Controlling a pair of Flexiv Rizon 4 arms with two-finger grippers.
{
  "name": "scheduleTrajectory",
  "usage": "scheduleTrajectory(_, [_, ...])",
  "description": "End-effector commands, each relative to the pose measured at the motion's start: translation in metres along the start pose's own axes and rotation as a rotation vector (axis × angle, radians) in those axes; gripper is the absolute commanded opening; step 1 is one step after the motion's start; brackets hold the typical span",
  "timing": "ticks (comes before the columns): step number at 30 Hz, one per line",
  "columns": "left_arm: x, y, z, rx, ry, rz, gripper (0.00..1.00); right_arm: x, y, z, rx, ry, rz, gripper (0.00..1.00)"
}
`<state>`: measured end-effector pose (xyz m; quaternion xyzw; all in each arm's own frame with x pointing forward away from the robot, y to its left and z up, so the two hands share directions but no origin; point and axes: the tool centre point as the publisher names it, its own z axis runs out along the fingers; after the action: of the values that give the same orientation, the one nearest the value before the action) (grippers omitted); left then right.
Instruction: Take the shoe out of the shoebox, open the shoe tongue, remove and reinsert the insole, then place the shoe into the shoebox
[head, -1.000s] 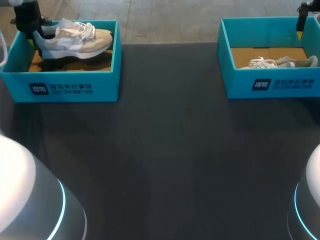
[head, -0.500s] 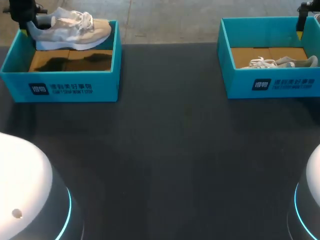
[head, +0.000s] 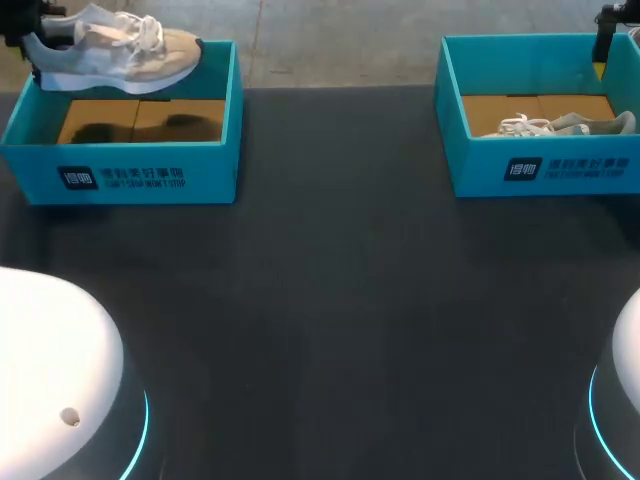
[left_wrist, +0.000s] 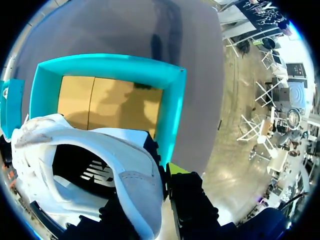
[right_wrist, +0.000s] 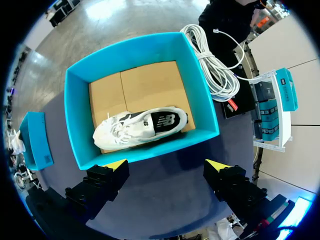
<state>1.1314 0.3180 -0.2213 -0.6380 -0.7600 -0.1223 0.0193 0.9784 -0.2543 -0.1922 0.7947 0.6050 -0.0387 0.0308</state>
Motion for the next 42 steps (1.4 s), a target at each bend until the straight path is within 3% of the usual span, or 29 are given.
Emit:
scheduleTrajectory(1, [0.011, -0.005, -0.006, -0.045, -0.011, -0.001, 0.00, 0.000, 0.000, 0.000, 0.000, -0.001, 0.001, 1.00])
scheduleTrajectory(9, [0.026, -0.018, -0.027, -0.045, -0.027, -0.002, 0.00, 0.000, 0.000, 0.000, 0.000, -0.001, 0.001, 1.00])
scheduleTrajectory(18, [0.035, -0.052, -0.069, -0.021, -0.048, -0.014, 0.00, 0.000, 0.000, 0.000, 0.000, -0.001, 0.001, 1.00])
scheduleTrajectory(29, [0.033, -0.124, -0.109, -0.040, -0.037, -0.032, 0.00, 0.000, 0.000, 0.000, 0.000, -0.001, 0.001, 1.00])
scheduleTrajectory(37, [0.037, -0.172, -0.123, -0.047, -0.059, -0.037, 0.00, 0.000, 0.000, 0.000, 0.000, -0.001, 0.001, 1.00])
scheduleTrajectory(42, [0.028, -0.208, -0.122, -0.052, -0.059, -0.019, 0.00, 0.000, 0.000, 0.000, 0.000, -0.001, 0.001, 1.00])
